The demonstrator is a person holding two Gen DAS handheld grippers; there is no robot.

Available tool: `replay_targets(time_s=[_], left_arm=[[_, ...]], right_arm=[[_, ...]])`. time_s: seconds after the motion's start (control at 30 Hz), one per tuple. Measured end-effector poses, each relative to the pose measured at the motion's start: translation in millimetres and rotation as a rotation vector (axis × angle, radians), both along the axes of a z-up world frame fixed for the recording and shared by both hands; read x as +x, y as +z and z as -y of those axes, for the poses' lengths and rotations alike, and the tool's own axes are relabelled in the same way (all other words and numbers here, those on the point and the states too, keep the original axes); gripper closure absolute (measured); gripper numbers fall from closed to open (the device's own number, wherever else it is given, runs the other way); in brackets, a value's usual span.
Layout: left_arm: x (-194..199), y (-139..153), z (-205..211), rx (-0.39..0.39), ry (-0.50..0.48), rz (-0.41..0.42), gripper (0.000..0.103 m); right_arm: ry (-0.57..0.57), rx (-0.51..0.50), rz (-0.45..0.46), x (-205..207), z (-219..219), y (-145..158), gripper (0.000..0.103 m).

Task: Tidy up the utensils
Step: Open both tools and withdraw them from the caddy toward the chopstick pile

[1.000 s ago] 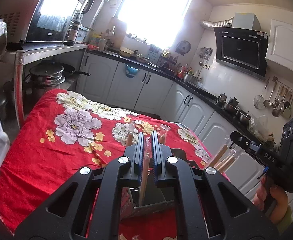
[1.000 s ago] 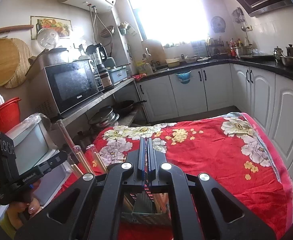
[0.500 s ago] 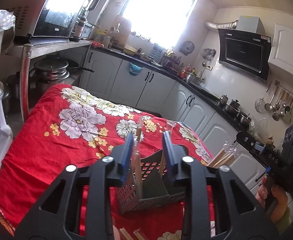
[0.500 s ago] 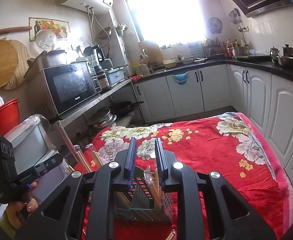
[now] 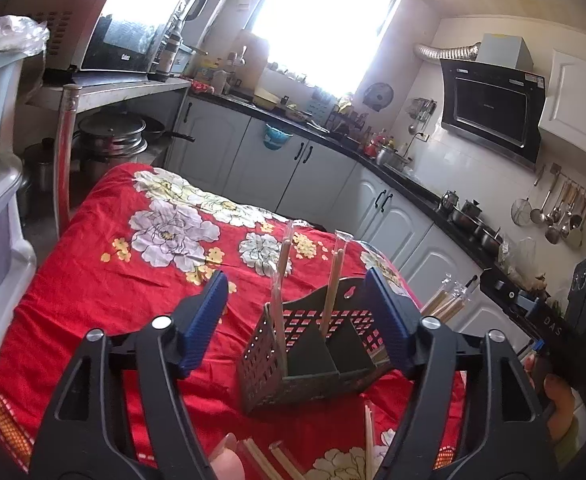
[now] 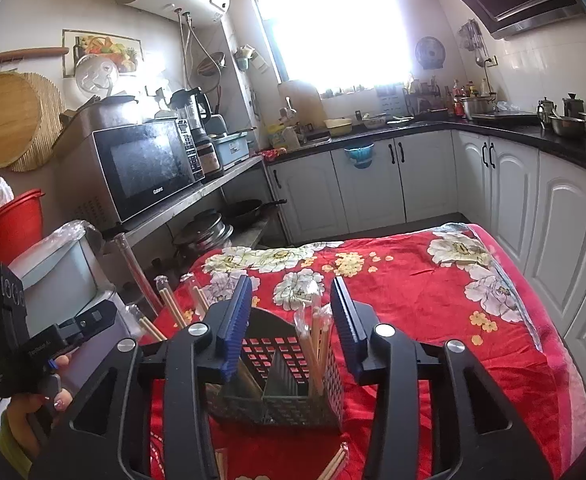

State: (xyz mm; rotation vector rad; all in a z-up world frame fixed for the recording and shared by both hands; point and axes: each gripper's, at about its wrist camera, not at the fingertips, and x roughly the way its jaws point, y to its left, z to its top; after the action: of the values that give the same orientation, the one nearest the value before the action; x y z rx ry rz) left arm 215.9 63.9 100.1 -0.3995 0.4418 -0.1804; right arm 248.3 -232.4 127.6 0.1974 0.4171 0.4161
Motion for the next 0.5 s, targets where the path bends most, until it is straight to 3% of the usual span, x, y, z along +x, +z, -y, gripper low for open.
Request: replay_targets(time_s=[0.3, 0.37, 0.5], left_arm=[[-17, -5, 1, 0.021, 0.015, -0.008, 0.02], [-21, -6, 1, 0.019, 0.01, -0.006, 0.015], [-30, -6, 4, 0.035, 0.001, 0.003, 0.011]], right_arm=[[-0.006, -0.027, 0.003, -18, 0, -6, 0.053], [-0.011, -0.034, 0.004, -22, 0, -7, 0.047], [-0.011, -0.047, 0.01, -32, -1, -11, 0.041]])
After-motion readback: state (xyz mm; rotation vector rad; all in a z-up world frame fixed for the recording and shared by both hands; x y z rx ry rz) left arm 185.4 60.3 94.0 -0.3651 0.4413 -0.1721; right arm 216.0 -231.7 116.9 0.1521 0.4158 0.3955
